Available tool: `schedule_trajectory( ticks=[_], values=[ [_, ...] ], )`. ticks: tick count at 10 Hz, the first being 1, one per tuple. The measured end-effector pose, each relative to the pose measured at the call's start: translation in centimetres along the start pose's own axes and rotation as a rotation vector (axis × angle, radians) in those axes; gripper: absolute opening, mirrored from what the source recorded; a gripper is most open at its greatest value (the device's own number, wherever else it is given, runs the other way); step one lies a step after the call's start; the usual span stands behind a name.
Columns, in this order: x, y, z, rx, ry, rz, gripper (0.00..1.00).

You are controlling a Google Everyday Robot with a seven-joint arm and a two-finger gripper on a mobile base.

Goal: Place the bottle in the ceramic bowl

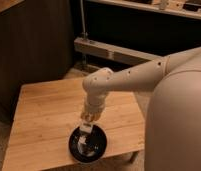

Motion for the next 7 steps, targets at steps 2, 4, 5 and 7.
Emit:
schedule_trajectory(
  ticks=[2,4,5,7],
  values=[
    [1.3,-0.1,0.4,0.002,-0.022,-0.035,0.32],
    [2.8,0.1,0.7,0.001,-0.090,-0.115,0.55],
    [3.0,0.0,0.8,0.000,-0.099,-0.130,0.63],
    [3.0,0.1,0.9,0.000,-0.101,-0.140,0.71]
  ],
)
